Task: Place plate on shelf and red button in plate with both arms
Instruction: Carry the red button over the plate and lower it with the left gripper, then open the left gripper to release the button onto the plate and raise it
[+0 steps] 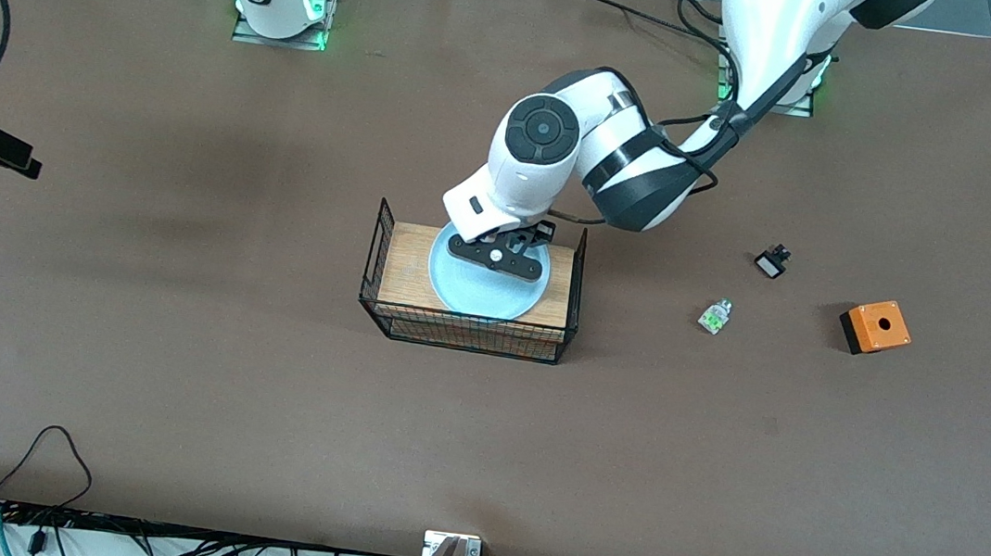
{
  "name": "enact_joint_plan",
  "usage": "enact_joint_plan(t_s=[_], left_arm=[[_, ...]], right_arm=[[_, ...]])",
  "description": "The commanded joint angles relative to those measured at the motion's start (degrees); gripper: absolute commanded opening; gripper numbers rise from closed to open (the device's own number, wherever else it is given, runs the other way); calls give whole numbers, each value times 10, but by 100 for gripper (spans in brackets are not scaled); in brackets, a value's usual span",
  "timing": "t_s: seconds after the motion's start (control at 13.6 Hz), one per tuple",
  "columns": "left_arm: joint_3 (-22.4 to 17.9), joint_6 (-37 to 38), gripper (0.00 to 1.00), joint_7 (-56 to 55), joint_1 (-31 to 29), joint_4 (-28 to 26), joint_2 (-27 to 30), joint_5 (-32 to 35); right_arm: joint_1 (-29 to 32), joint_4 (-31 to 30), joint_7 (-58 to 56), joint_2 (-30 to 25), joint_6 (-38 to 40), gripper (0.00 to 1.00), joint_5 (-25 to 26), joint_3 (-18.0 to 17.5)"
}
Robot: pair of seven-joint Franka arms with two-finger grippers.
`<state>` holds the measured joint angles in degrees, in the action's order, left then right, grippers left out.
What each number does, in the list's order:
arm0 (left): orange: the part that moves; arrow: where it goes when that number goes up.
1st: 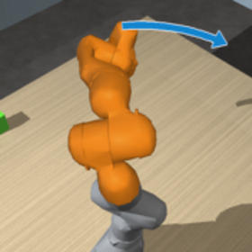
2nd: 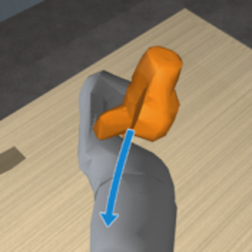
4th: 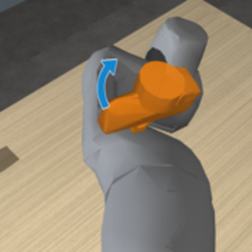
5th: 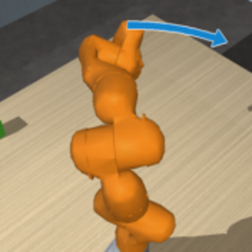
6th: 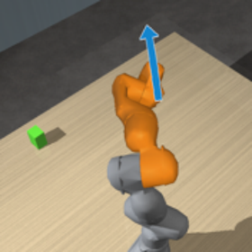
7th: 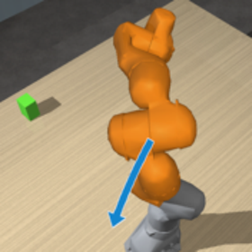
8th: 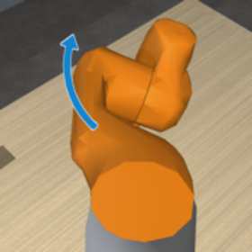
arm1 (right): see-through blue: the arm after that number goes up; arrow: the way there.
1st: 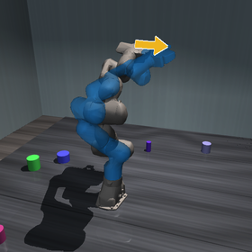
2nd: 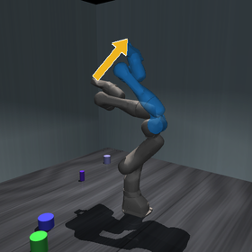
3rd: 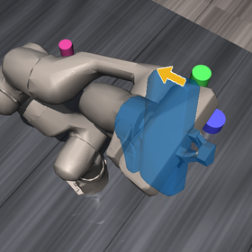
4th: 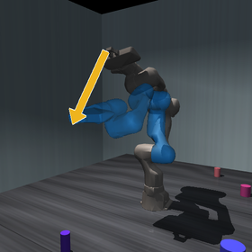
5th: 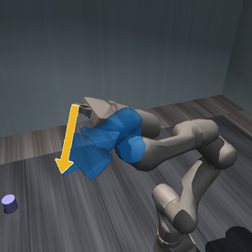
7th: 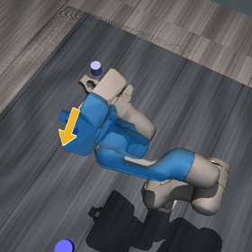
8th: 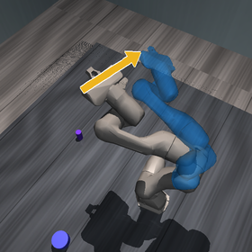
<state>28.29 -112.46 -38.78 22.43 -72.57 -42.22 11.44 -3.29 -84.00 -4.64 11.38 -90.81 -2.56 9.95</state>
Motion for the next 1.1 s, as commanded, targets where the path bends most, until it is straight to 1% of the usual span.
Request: enact_joint_plan(t_s=[0.0,0.07,0.15,0.22,0.29,0.37,0.52,0.59,0.74,0.96,1.03], left_arm=[[-6,-12,14,1,9,25,-29,36],[-6,-10,34,-1,6,25,-25,41],[-5,-9,88,-1,2,27,-23,39],[-3,-3,100,-5,2,30,-11,39],[-1,0,100,-4,-3,27,5,36],[1,20,100,-4,-4,26,21,35],[3,68,100,-5,-3,29,38,35],[5,79,100,-6,-3,29,45,34],[4,119,100,-8,0,29,67,34],[5,169,100,-6,-25,30,100,34],[3,173,100,-2,-30,29,114,37]], right_arm=[[21,-28,9,-33,-6,100,-6,-26],[21,-39,17,-36,-7,100,-4,-26],[20,-61,55,-48,-13,100,-3,-27],[19,-80,62,-59,-23,100,0,-28],[19,-87,58,-66,-30,100,2,-29],[19,-88,42,-69,-29,100,4,-29],[19,-88,33,-72,-27,100,11,-30],[18,-88,33,-76,-27,100,12,-31],[1,-88,35,-83,-26,100,25,-32],[-4,-83,41,-83,-24,100,26,-32],[-8,-79,41,-79,-24,100,26,-32]])
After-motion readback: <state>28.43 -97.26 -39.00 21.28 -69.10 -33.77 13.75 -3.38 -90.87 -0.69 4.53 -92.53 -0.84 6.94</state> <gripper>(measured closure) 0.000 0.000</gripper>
